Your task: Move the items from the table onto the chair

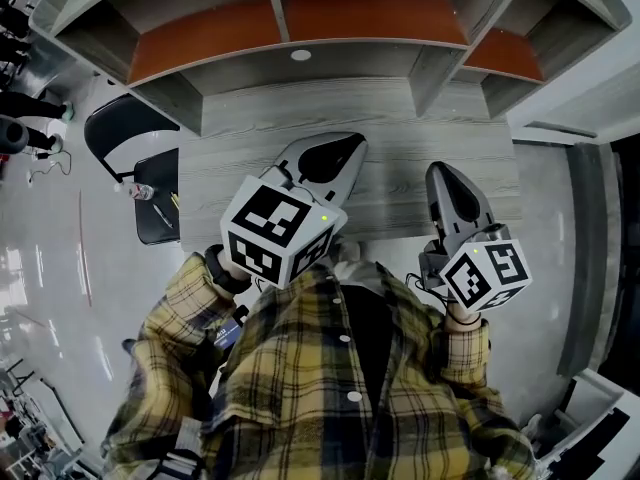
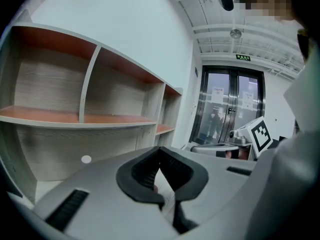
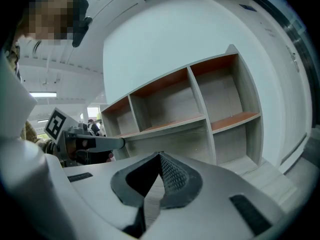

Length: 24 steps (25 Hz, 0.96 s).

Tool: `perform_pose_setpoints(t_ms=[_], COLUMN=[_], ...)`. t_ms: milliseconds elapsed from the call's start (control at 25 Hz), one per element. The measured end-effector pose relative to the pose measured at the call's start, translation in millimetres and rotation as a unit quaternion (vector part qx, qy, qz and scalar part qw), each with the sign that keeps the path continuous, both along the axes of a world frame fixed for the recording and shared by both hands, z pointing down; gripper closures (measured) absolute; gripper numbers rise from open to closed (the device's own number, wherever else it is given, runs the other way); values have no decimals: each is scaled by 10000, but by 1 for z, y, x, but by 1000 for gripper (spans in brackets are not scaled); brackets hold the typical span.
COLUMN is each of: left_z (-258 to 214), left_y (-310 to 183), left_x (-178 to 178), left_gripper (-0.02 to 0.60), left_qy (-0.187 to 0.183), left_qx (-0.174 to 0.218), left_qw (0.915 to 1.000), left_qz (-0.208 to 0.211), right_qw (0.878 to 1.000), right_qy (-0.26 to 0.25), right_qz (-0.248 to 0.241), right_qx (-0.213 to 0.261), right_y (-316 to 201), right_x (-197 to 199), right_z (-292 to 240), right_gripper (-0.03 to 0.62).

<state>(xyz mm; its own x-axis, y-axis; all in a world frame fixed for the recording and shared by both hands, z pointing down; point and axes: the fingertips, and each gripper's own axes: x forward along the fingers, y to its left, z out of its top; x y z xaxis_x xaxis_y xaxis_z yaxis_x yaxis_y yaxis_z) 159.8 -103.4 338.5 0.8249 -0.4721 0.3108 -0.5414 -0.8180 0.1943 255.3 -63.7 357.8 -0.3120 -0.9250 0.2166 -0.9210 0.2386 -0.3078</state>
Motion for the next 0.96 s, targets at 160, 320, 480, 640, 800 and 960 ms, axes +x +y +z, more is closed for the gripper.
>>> perform_pose_setpoints(t_ms=[160, 320, 480, 640, 800, 960], left_z=[2, -3, -2, -2, -2, -1], left_y=[0, -1, -2, -3, -4, -3], left_x=[-6, -14, -14, -12, -11, -14], left_gripper=[577, 577, 577, 577, 577, 577], left_qy=[-22, 44, 24, 2, -15, -31], left_qx=[-55, -30, -85, -54, -38, -58], left_qw=[10000, 9999, 9997, 9995, 9995, 9994], left_qz=[-69, -142, -237, -312, -317, -352], right_qw=[9999, 9997, 9995, 9993, 9994, 9993], right_qy=[0, -39, -41, -79, -128, -167], right_qz=[-141, -249, -317, -365, -326, -334], right_qx=[-94, -37, 14, 35, 52, 33], right_y=[5, 2, 4, 6, 6, 6], right_x=[-15, -26, -26, -27, -25, -26], right_z=[7, 3, 1, 2, 2, 4], right_gripper=[577, 577, 577, 577, 577, 577])
